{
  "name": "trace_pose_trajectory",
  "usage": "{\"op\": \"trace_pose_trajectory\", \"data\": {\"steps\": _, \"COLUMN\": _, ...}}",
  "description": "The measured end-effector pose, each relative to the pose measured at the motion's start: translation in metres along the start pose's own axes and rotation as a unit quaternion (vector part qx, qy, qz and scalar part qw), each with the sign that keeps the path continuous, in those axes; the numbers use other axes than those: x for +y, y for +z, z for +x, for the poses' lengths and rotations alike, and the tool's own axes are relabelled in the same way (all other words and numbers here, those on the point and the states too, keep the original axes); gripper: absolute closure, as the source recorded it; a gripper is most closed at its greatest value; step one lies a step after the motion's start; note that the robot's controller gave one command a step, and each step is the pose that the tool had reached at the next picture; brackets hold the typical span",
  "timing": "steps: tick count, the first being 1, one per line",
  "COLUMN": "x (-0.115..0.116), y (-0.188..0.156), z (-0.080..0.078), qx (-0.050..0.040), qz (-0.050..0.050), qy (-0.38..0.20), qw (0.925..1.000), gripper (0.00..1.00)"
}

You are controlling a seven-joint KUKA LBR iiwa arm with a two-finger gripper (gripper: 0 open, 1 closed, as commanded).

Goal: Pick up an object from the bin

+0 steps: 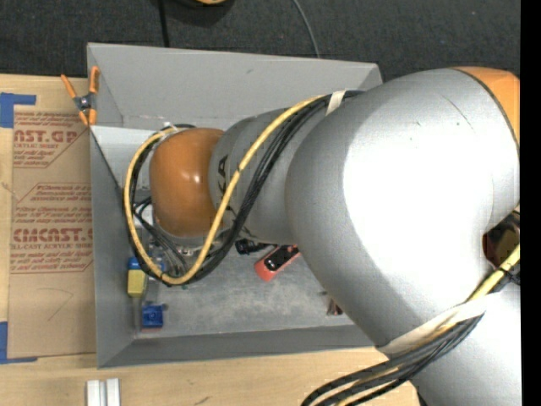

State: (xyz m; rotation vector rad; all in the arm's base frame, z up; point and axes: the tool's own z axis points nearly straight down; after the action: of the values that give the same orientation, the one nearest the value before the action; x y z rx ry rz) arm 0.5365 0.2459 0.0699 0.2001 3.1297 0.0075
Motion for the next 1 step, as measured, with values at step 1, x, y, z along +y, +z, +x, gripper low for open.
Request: {"op": "trace_pose_trajectory", "data": {"steps": 1, "x": -0.0003, "y": -0.0044, "z": 0.0010, "qx": 0.0014, "qz": 0.001, "qy": 0.000, "qw": 1.0000, "gripper": 1.00}}
